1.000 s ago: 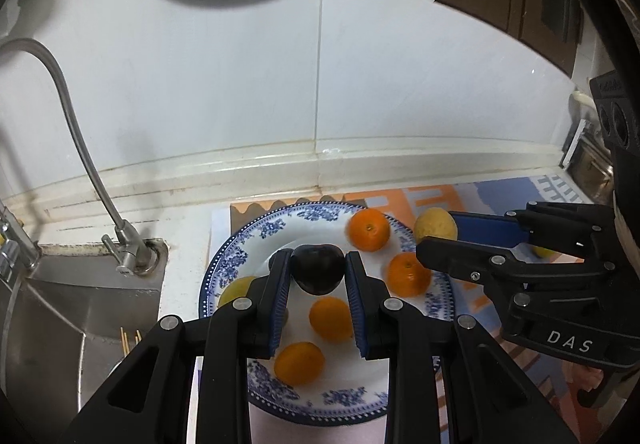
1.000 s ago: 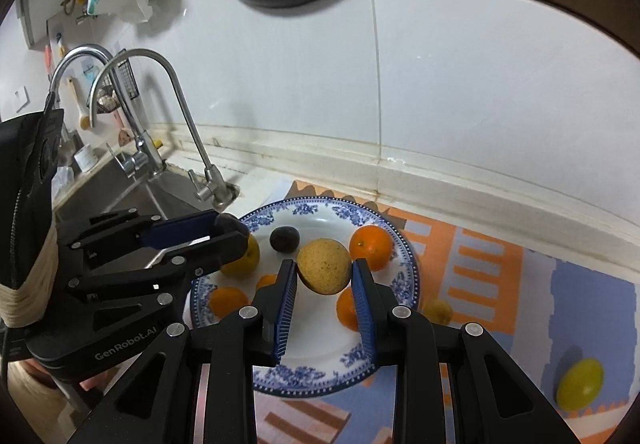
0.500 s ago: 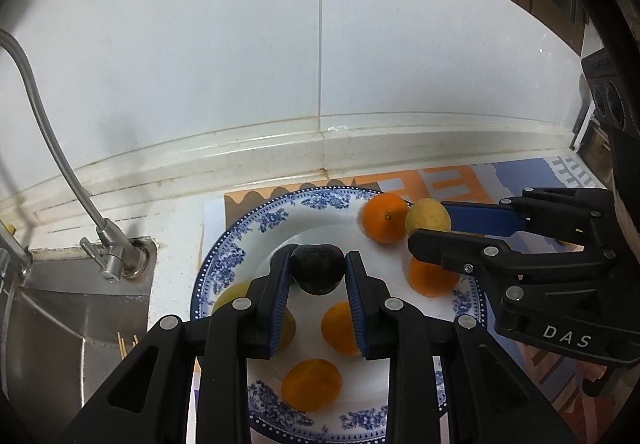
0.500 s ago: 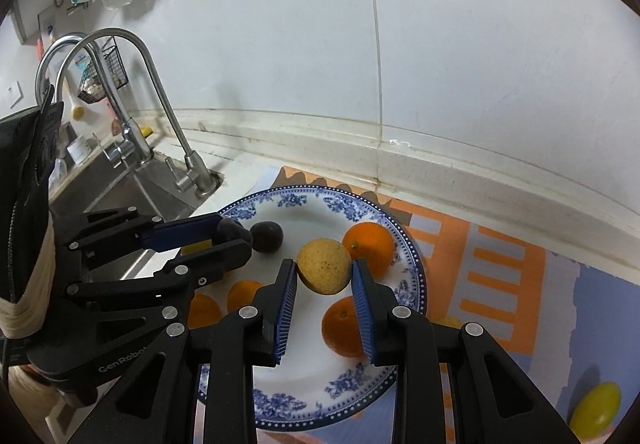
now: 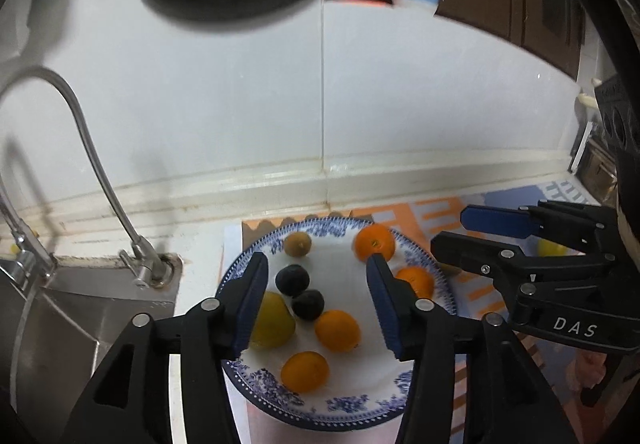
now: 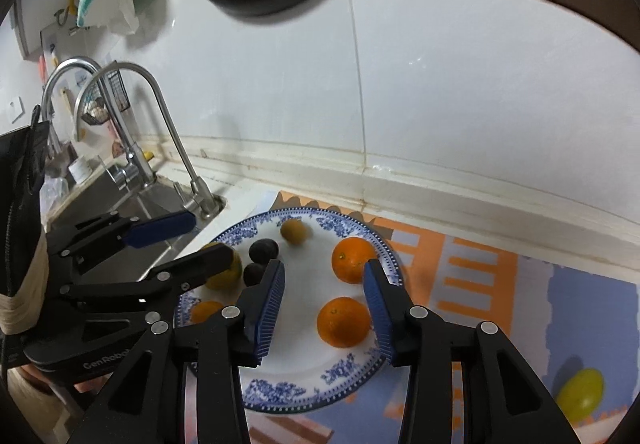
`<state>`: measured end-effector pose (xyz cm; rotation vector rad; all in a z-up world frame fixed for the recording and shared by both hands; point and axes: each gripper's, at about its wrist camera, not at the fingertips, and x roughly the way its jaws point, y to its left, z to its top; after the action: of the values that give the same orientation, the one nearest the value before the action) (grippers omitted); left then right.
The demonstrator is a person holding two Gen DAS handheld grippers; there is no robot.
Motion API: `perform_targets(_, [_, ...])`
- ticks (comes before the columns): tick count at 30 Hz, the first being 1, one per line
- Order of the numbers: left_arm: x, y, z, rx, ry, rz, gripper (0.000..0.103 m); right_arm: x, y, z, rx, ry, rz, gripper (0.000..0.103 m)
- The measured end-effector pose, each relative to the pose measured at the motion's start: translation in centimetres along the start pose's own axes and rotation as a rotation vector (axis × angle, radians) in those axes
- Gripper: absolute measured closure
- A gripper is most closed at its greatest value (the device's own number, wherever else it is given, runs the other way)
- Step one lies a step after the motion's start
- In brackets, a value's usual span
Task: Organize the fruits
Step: 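Open the left tool over the plate while the right tool releases the yellow fruit, then move the left tool toward the small brown fruit while the right tool approaches the green pomelo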
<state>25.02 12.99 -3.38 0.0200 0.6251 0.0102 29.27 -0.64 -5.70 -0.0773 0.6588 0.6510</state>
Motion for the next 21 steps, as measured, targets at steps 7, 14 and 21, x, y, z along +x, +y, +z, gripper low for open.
perform_targets(7, [-3.1,-2.0,0.5,-0.004,-0.057,-0.011,0.03,-4.5,-0.3,-0.3,0.015,-0.071,-0.035,0.053])
perform_targets(14, [-4.8,-4.9,0.7,0.037,-0.089,-0.037,0.019,-9.1,-1.3,-1.1,0.038,-0.141,-0.115,0.045])
perform_targets(21, [-5.7,-7.6,0.7,0.085,-0.095,-0.07,0.017,-12.4,-2.9,-2.4,0.069,-0.177,-0.211,0.042])
